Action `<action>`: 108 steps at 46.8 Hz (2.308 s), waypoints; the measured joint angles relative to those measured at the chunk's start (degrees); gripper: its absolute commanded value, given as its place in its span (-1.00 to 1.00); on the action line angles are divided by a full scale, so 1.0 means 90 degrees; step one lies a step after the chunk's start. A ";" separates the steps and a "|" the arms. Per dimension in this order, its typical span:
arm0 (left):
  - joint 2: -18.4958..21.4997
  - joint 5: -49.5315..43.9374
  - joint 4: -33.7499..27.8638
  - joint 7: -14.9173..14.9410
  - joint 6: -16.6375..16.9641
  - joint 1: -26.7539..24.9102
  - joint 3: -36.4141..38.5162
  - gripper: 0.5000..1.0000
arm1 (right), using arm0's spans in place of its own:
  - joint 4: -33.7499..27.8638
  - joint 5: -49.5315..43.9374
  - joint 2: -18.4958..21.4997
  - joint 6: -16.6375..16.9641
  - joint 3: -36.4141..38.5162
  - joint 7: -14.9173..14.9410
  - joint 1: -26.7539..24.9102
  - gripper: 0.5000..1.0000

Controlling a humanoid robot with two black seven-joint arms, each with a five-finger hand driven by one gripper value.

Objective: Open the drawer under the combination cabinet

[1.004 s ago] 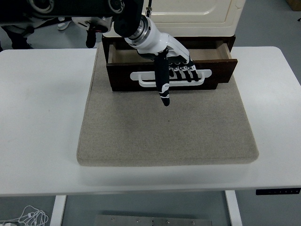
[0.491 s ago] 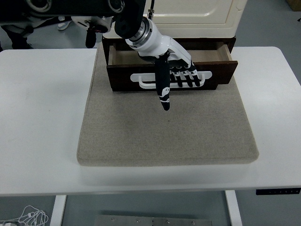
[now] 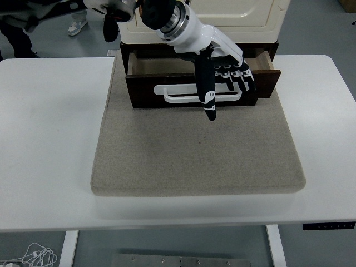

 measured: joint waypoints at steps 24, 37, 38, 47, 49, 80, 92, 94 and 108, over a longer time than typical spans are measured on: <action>0.0452 -0.0010 0.1681 -0.0506 0.0076 0.0272 -0.2477 1.00 | 0.0000 0.0000 0.0000 0.0000 0.0000 -0.0001 0.0001 0.70; 0.0446 0.0004 0.3501 -0.0665 0.0614 0.0594 -0.4533 1.00 | -0.0001 0.0000 0.0000 0.0000 0.0000 -0.0001 -0.0001 0.70; 0.0444 0.0004 0.3592 -0.0665 0.0699 0.0613 -0.4641 1.00 | 0.0000 0.0000 0.0000 0.0000 0.0000 -0.0001 0.0000 0.70; 0.0527 -0.0053 0.4468 -0.0733 0.1003 0.0843 -0.5546 1.00 | 0.0000 0.0000 0.0000 0.0000 0.0000 0.0000 0.0002 0.70; 0.0582 -0.0110 0.4637 -0.0737 0.1012 0.0927 -0.5782 1.00 | 0.0000 0.0000 0.0000 0.0000 0.0000 0.0000 0.0001 0.70; 0.0971 -0.1852 0.6119 -0.0677 0.2323 0.2412 -0.6450 1.00 | 0.0000 0.0000 0.0000 0.0000 0.0000 0.0000 0.0001 0.70; 0.0969 -0.2591 0.6145 -0.0562 0.2829 0.3258 -0.6457 1.00 | 0.0009 0.0000 0.0000 0.0007 -0.0020 -0.0001 -0.0011 0.70; 0.0970 -0.2635 0.6154 -0.0557 0.2840 0.3388 -0.6458 1.00 | 0.0011 0.0000 0.0000 0.0009 -0.0016 -0.0001 -0.0009 0.70; 0.0879 -0.2807 0.6439 -0.0464 0.2851 0.4509 -0.6934 1.00 | 0.0011 0.0000 0.0000 0.0010 -0.0015 0.0008 -0.0009 0.70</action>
